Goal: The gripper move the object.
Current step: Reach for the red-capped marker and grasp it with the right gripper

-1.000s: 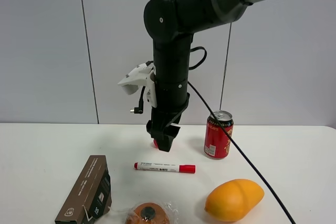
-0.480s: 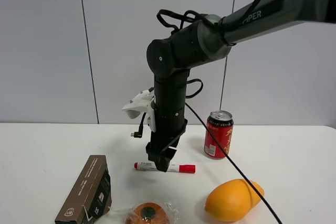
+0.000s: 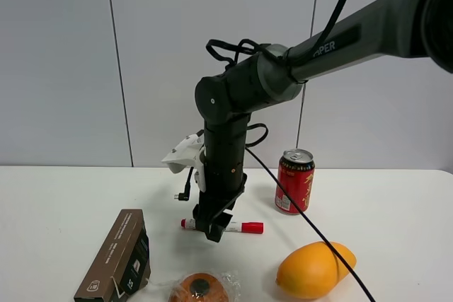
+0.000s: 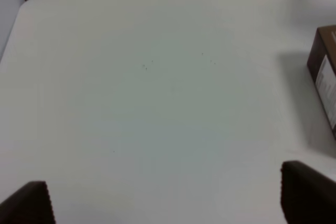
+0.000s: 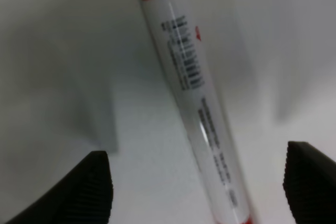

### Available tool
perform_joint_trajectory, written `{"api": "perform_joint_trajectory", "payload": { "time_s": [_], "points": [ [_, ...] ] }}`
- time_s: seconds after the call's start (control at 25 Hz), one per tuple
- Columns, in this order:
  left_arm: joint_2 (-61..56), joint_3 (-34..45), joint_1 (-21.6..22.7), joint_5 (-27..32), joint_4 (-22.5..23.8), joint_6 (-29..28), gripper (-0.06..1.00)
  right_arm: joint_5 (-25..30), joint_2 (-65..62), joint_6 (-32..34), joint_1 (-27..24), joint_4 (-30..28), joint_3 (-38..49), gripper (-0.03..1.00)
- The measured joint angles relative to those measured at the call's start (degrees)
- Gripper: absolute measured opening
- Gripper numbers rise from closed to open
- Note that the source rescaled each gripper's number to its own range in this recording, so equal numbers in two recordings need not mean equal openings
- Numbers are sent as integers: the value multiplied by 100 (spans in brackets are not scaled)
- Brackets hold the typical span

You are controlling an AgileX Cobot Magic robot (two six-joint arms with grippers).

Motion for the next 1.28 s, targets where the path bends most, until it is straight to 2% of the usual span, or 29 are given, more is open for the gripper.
{"api": "perform_joint_trajectory", "payload": {
  "time_s": [0.32, 0.6, 1.16, 1.28],
  "points": [
    [0, 0, 0, 0, 0, 0, 100, -224, 43, 27, -99, 81, 0, 65],
    [0, 0, 0, 0, 0, 0, 100, -109, 43, 71, -145, 201, 0, 54],
    [0, 0, 0, 0, 0, 0, 100, -109, 154, 93, -180, 405, 0, 53],
    [0, 0, 0, 0, 0, 0, 100, -109, 159, 93, -180, 405, 0, 48]
  ]
}}
